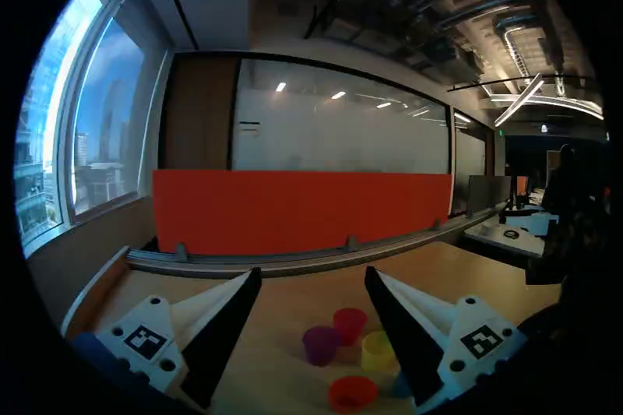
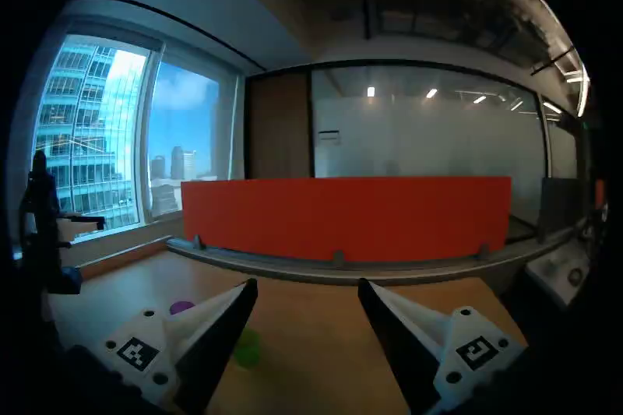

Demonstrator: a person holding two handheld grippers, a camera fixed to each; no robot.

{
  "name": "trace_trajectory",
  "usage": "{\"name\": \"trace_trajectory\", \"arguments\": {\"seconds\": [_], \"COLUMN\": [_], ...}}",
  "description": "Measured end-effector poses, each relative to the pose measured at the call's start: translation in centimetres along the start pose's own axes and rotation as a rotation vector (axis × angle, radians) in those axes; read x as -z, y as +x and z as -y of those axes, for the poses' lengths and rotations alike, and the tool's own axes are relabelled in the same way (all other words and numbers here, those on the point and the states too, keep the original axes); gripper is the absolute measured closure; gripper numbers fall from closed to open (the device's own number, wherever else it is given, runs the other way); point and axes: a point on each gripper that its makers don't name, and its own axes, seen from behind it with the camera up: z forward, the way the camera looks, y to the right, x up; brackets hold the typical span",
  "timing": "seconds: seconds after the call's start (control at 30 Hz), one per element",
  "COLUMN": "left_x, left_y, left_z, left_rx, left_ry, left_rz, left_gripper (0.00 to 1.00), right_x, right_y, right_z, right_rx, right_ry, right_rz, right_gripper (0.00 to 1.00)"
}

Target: Pour water

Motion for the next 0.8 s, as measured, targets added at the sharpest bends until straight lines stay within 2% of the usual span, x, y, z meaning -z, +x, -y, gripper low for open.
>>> {"name": "trace_trajectory", "arguments": {"seconds": [0.2,0.4,0.5,0.8], "left_x": [0.1,0.4,0.5,0.3], "left_y": [0.6,1.2,1.2,0.9], "left_z": [-1.7,-3.4,-4.2,-5.2], "left_rx": [-0.027,-0.022,-0.023,-0.023], "left_ry": [-0.087,-0.173,-0.207,-0.254], "left_rz": [-0.023,-0.042,-0.041,-0.028], "left_gripper": [0.02,0.01,0.01,0.01], "right_x": [0.2,0.3,0.4,0.2], "right_y": [0.3,0.8,1.1,1.3], "right_z": [1.9,3.4,3.8,3.8], "right_rx": [0.022,0.022,0.016,0.023], "right_ry": [0.107,0.187,0.210,0.227], "right_rz": [-0.015,-0.032,-0.029,-0.029], "right_gripper": [0.00,0.00,0.00,0.00]}}
